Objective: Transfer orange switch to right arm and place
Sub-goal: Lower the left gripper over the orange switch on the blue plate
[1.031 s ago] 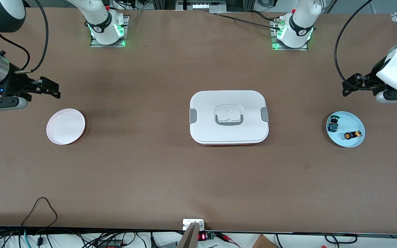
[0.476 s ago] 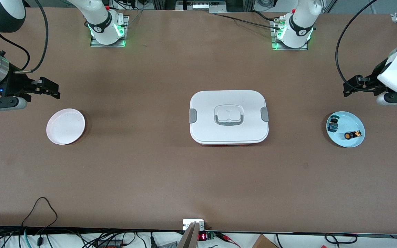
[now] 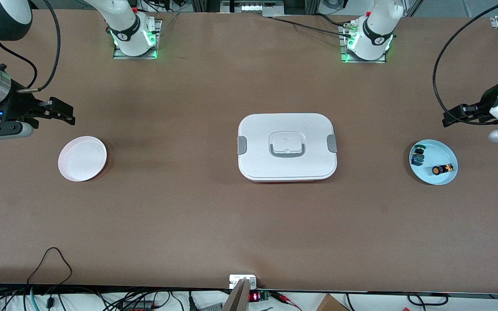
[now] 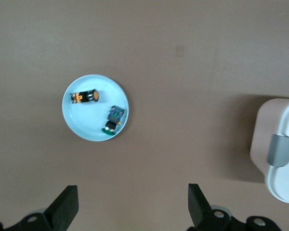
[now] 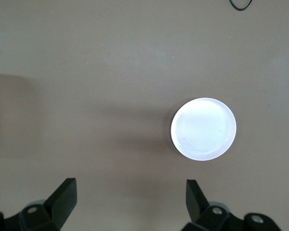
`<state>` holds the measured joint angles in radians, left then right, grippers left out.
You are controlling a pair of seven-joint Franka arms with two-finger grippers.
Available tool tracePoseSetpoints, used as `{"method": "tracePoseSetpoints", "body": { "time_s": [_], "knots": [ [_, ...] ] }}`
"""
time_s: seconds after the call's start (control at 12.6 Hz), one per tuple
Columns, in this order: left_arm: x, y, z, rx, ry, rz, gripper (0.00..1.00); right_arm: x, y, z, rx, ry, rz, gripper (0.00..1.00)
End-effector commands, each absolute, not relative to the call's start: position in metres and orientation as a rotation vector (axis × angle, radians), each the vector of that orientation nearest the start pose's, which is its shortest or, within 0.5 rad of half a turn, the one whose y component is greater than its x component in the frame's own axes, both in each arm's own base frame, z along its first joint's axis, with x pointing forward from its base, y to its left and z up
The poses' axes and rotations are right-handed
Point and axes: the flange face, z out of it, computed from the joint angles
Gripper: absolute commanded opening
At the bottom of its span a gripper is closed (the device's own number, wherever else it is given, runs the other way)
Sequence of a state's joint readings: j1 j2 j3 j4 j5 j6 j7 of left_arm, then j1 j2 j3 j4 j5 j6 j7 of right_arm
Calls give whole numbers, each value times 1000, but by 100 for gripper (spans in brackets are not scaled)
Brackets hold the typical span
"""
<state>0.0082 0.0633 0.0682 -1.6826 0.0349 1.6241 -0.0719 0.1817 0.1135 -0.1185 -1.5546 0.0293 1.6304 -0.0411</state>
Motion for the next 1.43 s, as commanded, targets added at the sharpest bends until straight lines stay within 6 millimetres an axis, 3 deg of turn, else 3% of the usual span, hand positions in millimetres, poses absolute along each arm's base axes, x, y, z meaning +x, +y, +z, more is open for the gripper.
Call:
{"method": "tracePoseSetpoints", "body": {
  "time_s": [0.0, 0.24, 0.32, 0.4, 0.63, 0.79, 1.03, 1.27, 1.35],
  "knots": [
    [575, 70, 513, -3070, -260, 326, 100, 592, 43, 577, -3133, -160, 45, 100],
    [582, 124, 469, -3058, -396, 401, 100, 592, 43, 577, -3133, -160, 45, 100],
    [584, 147, 446, -3057, -453, 433, 100, 592, 45, 577, -3133, -165, 45, 100],
    [590, 156, 428, -3060, -473, 429, 100, 592, 44, 577, -3133, -162, 45, 100],
    [602, 185, 380, -3088, -381, 371, 100, 592, 45, 577, -3132, -165, 45, 100],
    [607, 220, 340, -3111, -323, 301, 99, 592, 46, 577, -3131, -167, 45, 100],
    [615, 233, 285, -3198, -317, 228, 98, 593, 45, 576, -3131, -165, 47, 100],
    [614, 247, 245, -3273, -327, 156, 98, 592, 46, 577, -3131, -167, 45, 100],
    [613, 247, 240, -3282, -321, 129, 98, 592, 47, 577, -3131, -169, 45, 100]
  ]
}}
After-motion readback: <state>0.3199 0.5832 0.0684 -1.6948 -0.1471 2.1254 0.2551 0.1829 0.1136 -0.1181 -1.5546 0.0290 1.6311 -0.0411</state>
